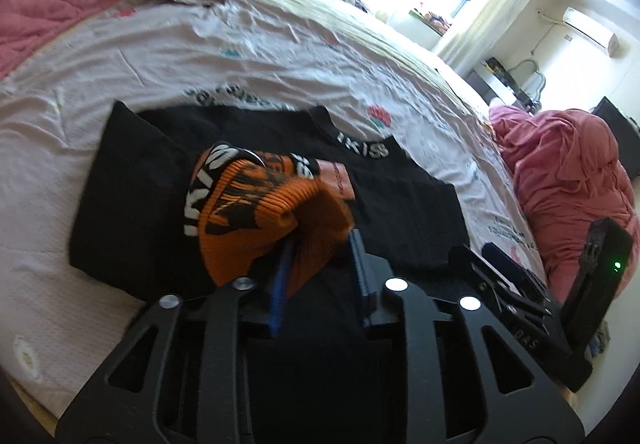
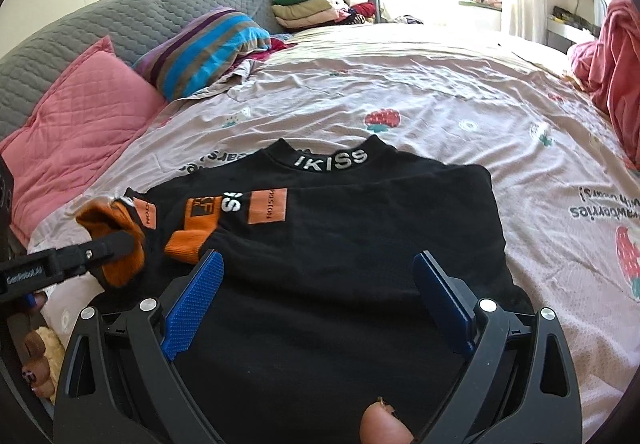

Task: Fold small clothes

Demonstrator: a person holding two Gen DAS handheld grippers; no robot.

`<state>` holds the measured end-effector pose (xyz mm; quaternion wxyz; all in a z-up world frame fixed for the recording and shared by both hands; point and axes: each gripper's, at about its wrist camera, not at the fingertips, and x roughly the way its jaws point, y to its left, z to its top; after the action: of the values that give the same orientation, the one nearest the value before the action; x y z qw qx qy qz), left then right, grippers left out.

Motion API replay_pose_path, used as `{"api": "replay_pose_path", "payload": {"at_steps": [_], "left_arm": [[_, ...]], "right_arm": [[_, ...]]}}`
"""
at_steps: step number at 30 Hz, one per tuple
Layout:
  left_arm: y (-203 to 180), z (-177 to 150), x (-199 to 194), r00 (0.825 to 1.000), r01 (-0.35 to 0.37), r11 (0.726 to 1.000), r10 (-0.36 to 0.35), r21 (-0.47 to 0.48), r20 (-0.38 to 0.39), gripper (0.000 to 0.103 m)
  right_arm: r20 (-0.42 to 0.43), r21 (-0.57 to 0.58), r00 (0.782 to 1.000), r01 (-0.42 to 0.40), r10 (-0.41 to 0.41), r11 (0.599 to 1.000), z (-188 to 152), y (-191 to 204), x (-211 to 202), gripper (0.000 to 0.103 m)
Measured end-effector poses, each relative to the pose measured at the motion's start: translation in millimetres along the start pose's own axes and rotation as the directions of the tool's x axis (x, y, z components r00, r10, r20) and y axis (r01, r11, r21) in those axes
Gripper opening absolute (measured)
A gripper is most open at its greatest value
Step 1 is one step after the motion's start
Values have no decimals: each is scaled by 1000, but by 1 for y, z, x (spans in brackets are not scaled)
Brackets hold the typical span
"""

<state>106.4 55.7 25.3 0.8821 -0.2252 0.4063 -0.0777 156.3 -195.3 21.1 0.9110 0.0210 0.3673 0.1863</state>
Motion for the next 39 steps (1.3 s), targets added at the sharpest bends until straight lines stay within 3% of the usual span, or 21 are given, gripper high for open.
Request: {"api": "replay_pose_path", "payload": {"at_steps": [8,10,12,18,22,23,27,28,30,31,34,36,39], "left_arm": [[14,5,-21,997,69,996,-67,-50,41,56],[16,7,-25,992,122,991,-120,-57,25,56],[14,8,-28,982,187,981,-187,-48,4,65],[-10,7,-35,971,240,971,-240,3,-6,69],[-22,9,-43,984,175,984,-177,38,33,72],[-21,10,-44,987,153,987,-155,38,43,78],[-6,13,-49,995,35,999,-37,17,90,83],[0,14,-50,994,-27,1000,26,7,107,83],[12,15,-50,989,-86,996,87,-12,116,94],[18,16,-50,988,-100,995,103,-25,119,93],[35,16,-54,983,-130,990,136,-55,124,93],[42,17,-58,981,-136,988,144,-68,130,93],[50,17,-64,979,-139,987,150,-85,141,93]], "right_arm": [[-78,-2,993,-89,89,996,-9,19,22,95],[-90,-5,990,-109,108,994,-9,25,26,95],[-86,-16,991,-103,101,995,-8,28,27,95],[-86,31,994,-71,73,997,-8,10,24,95],[-91,41,989,-112,116,993,-12,8,21,95],[-96,36,986,-130,133,991,-13,11,21,95],[-157,49,958,-236,241,971,-17,31,32,95],[-178,66,946,-263,271,962,-17,37,37,95],[-216,97,926,-296,310,950,-18,49,51,94],[-230,107,922,-295,312,950,-18,54,56,92],[-258,134,909,-301,327,944,-17,66,74,74],[-268,128,906,-302,326,945,-15,75,82,31],[-237,97,910,-328,341,940,-6,84,75,16]]}}
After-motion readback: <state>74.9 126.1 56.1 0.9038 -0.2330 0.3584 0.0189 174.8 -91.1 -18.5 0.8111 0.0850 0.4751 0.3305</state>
